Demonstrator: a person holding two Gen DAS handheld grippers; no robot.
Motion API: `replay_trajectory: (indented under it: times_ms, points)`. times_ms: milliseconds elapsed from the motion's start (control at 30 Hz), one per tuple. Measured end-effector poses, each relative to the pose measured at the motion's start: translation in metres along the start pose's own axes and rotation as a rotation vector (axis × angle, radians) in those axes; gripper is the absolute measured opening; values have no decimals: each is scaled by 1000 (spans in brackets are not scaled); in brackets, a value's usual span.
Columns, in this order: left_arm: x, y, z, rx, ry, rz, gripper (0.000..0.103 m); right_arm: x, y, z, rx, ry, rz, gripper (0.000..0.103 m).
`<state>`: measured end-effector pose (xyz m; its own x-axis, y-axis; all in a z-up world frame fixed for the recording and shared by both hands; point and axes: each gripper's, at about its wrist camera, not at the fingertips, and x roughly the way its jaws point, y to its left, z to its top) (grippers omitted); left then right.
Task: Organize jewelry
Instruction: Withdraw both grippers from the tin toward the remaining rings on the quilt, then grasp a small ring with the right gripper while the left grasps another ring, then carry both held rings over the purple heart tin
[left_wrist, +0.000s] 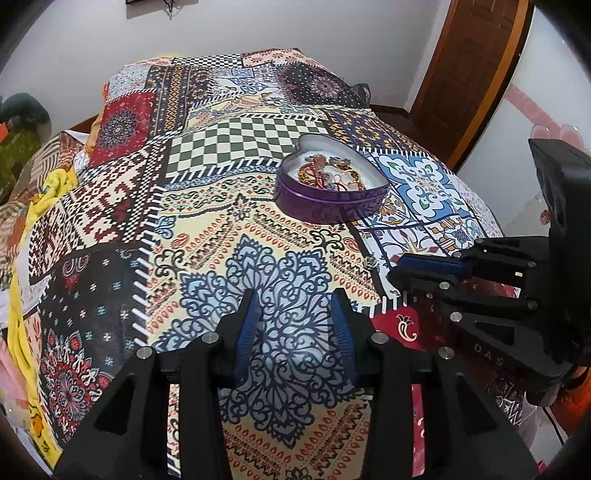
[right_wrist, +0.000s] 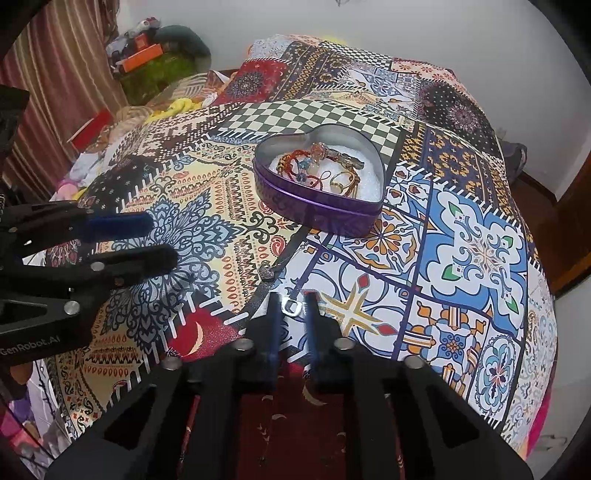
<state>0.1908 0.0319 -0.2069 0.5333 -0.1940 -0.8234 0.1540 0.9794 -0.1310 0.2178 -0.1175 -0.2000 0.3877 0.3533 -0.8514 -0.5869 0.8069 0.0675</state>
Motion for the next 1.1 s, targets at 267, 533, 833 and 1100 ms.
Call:
replay_trajectory:
  times_ms: [267, 533, 833, 1100]
  points:
    - [13, -24, 6, 61, 10, -26, 39, -9, -8, -2, 19, -41, 20, 9]
    - [28, -40, 16, 86, 2, -34, 39, -26, -38, -6, 92, -83, 10, 9]
    - [38, -48, 19, 107, -4, -42, 9, -31, -51, -10, 127, -94, 7, 10]
    - [20, -39, 24, 81, -58, -25, 8, -35, -51, -4, 132, -114, 16, 10]
